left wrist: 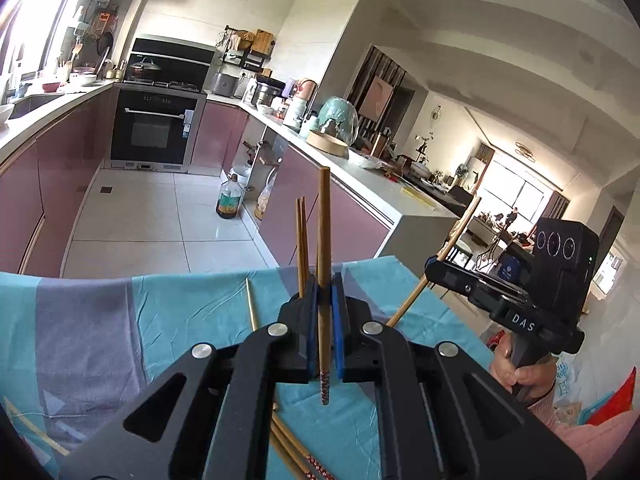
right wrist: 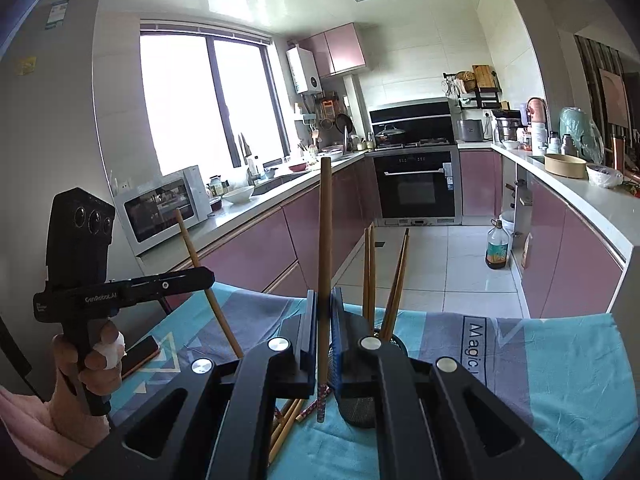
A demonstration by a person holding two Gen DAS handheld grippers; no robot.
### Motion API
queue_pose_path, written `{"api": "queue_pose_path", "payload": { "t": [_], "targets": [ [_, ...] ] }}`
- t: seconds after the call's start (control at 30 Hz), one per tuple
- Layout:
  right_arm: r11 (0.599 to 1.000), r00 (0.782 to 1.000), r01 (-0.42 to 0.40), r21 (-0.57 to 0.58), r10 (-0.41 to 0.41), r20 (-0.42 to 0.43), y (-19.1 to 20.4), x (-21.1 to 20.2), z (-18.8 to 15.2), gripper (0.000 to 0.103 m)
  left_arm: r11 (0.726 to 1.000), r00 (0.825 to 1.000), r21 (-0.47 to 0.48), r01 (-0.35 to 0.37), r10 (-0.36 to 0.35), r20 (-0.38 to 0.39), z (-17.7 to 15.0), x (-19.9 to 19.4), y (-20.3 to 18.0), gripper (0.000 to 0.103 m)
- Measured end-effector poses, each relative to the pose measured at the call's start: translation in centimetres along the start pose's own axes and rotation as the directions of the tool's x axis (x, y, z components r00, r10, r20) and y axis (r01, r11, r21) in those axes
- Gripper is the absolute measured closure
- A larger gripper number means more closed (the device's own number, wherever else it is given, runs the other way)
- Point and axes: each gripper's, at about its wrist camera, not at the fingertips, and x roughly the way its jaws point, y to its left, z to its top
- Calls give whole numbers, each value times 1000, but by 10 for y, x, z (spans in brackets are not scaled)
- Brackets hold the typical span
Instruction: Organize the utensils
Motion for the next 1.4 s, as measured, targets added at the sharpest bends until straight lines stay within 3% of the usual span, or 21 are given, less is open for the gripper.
{"api": "queue_pose_path", "payload": {
  "t": [0.43,0.7,1.07,1.4],
  "targets": [
    [999,997,32,-14,-31,76,-11,-4,31,98,999,996,32,-18,16,85,55,11,-19,96],
    [998,998,53,-22,-53,17,-11,26,22,98,995,997,69,-76,78,-24,40,56,-18,96],
    [997,990,81,-1,-81,-113,-20,70,-3,98,987,979,111,-115,132,-157,9,111,-5,96],
    [995,981,97,8,-94,-169,-21,88,-13,97,982,975,132,-132,153,-163,8,118,-2,95]
  ]
}}
